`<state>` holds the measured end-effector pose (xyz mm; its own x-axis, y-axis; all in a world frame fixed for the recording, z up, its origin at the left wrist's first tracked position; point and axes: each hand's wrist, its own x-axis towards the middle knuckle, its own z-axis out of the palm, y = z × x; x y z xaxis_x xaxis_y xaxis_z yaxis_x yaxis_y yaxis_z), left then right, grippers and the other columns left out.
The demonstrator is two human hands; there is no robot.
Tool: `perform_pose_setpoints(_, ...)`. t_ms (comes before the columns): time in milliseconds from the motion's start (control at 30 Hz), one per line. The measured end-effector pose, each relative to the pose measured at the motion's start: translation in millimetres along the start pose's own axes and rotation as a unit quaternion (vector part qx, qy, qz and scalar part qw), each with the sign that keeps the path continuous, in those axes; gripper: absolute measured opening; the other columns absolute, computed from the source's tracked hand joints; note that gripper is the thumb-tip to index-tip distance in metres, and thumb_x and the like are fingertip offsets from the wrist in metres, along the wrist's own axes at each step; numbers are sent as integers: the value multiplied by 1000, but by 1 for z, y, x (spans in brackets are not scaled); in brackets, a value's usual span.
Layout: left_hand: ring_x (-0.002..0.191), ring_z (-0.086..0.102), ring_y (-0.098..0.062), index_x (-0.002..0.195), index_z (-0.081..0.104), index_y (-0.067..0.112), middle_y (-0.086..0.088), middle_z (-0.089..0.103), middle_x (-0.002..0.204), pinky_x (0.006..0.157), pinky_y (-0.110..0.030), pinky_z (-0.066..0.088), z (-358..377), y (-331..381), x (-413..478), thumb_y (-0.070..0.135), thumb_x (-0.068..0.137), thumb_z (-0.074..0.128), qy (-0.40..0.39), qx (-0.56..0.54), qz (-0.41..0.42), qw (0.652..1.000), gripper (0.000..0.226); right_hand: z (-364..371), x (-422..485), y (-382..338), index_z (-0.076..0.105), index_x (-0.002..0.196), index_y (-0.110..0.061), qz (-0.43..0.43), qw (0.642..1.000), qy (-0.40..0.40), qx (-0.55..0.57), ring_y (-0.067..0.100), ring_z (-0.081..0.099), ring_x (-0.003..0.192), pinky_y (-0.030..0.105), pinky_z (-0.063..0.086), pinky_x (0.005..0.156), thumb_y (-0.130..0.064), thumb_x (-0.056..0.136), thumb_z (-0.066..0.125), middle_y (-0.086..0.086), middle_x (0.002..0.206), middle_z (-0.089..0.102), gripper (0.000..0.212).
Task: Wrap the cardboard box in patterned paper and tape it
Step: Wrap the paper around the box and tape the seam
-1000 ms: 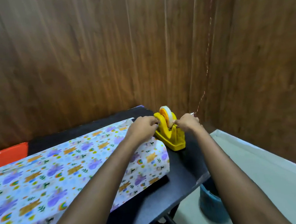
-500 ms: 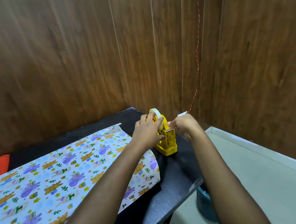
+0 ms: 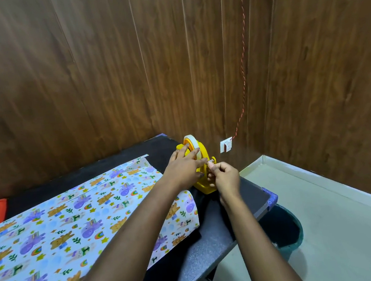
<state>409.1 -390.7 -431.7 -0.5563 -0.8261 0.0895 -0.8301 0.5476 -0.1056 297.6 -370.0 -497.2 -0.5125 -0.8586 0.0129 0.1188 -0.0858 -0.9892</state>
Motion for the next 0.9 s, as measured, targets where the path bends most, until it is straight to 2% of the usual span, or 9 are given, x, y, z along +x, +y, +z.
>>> perform_pose_setpoints(133, 145, -7, -24, 142, 33, 38, 4, 10, 158, 116, -42, 2, -2, 1, -1, 33, 96, 44, 0, -1, -4, 1000, 48, 9, -5, 2, 53, 59, -17, -43, 998, 44, -22, 15, 51, 56, 33, 49, 57, -15, 93, 58, 0, 57, 54, 34)
perform_pose_setpoints(200, 145, -6, -24, 142, 34, 37, 3, 10, 158, 116, -42, 2, -4, 2, -1, 32, 96, 43, -5, 1, -5, 1000, 47, 11, -6, 8, 50, 60, -17, -83, 989, 71, -98, 22, 53, 62, 36, 47, 61, -13, 93, 55, 6, 62, 58, 33)
perform_pose_setpoints(300, 145, -7, -24, 143, 33, 36, 2, 9, 158, 116, -42, 1, -5, 3, 1, 33, 97, 43, -9, 8, -3, 1000, 48, 7, -9, 21, 49, 63, -16, -92, 983, 75, -140, 24, 53, 63, 37, 48, 58, -13, 94, 53, 6, 65, 58, 31)
perform_pose_setpoints(400, 145, -7, -24, 145, 29, 35, 2, 8, 158, 116, -42, -1, -6, 3, 0, 33, 97, 42, -30, 8, -1, 1000, 50, -3, -10, 20, 56, 67, -14, -15, 1000, 7, 11, 13, 50, 54, 27, 48, 47, -15, 95, 53, 3, 59, 54, 29)
perform_pose_setpoints(533, 145, 0, -18, 146, 31, 27, 3, 16, 157, 116, -35, 6, -17, -8, -7, 33, 98, 41, 12, -41, 5, 999, 49, -11, -16, -12, 56, 72, -8, -17, 990, -78, 117, 6, 48, 47, 16, 43, 42, -8, 95, 52, -1, 51, 54, 24)
perform_pose_setpoints(633, 142, 15, -18, 142, 39, 15, -1, 31, 152, 111, -23, 10, -33, -34, -28, 25, 99, 42, 78, -136, -14, 988, 45, -4, -25, -49, 57, 73, -4, -20, 982, -175, 68, 6, 47, 45, 15, 42, 43, -3, 95, 51, 5, 56, 52, 23)
perform_pose_setpoints(700, 139, 24, -20, 138, 43, 10, -5, 37, 148, 110, -24, 15, -39, -65, -53, 23, 99, 42, 87, -160, -71, 981, 42, 13, -38, -73, 56, 70, -4, -3, 967, -256, 4, 5, 45, 41, 15, 40, 41, -1, 94, 51, 7, 59, 49, 25)
perform_pose_setpoints(800, 134, 31, -27, 133, 43, 2, -14, 40, 143, 109, -32, 26, -36, -119, -88, 33, 99, 39, -8, -101, -203, 974, 47, 54, -57, -93, 51, 67, -3, 38, 933, -350, -72, 3, 41, 32, 13, 36, 34, 3, 95, 44, 7, 53, 46, 30)
perform_pose_setpoints(900, 143, 12, -30, 145, 17, -3, -18, 15, 155, 115, -35, 15, -23, -150, -125, 47, 99, 30, -146, -41, -293, 944, 69, 102, -76, -98, 48, 64, -4, 64, 902, -399, -153, 1, 39, 30, 11, 32, 34, 4, 97, 39, -1, 37, 46, 35)
